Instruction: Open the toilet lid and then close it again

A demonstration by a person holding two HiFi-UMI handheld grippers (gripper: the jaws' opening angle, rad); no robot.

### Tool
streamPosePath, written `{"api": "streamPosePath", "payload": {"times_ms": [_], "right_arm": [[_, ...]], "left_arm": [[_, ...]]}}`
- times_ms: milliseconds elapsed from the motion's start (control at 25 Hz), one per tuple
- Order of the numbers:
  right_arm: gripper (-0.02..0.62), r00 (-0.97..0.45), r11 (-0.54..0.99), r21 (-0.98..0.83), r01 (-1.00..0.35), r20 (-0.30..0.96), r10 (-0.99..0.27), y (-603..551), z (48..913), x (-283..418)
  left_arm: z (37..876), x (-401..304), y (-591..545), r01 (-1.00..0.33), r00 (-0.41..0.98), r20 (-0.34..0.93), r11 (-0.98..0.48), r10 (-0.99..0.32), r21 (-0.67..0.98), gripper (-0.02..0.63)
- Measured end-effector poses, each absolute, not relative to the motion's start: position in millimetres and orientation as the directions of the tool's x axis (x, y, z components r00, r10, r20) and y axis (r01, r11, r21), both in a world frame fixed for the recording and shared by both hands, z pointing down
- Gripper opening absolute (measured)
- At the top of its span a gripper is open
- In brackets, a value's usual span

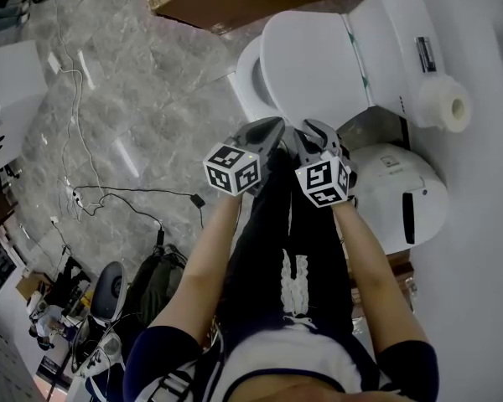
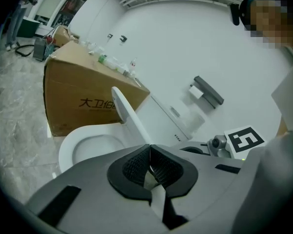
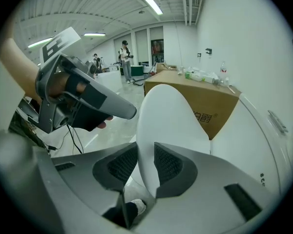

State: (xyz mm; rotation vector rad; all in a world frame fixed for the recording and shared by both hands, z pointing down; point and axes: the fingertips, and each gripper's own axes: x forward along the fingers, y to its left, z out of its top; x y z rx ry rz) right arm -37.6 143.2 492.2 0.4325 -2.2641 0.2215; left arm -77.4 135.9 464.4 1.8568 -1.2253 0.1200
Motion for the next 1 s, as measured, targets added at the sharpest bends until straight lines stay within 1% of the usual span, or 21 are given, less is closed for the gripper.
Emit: {"api": "streamPosePath", "payload": {"times_ms": [400,760,840,1000], "right_arm": [[0.092,-0.646,0.891,-0.043,-0.452,0.705,-0.294,125.2,468.5,-13.2],[0.084,-0.679,0.873,-0.096,-0.478,0.672,-0.297,110.2,454.0,10.4],[0.083,-0.683,0.868,-0.102,-0.486,0.664,-0.305,106.3,449.8,15.3],[0.080,-0.691,0.847,-0.126,-0.516,0.646,-0.325,97.6,441.7,27.3]], "left_arm": [[448.7,-53.3,124.6,-0.795,0.518,0.481,-0.190,-0.708,0.576,0.009],[430.4,-29.2,110.5,-0.808,0.530,0.446,-0.268,-0.721,0.525,0.008],[423.1,-23.6,106.7,-0.817,0.526,0.431,-0.295,-0.734,0.495,0.008],[403.1,-15.6,97.9,-0.858,0.486,0.382,-0.345,-0.786,0.381,0.008]]}}
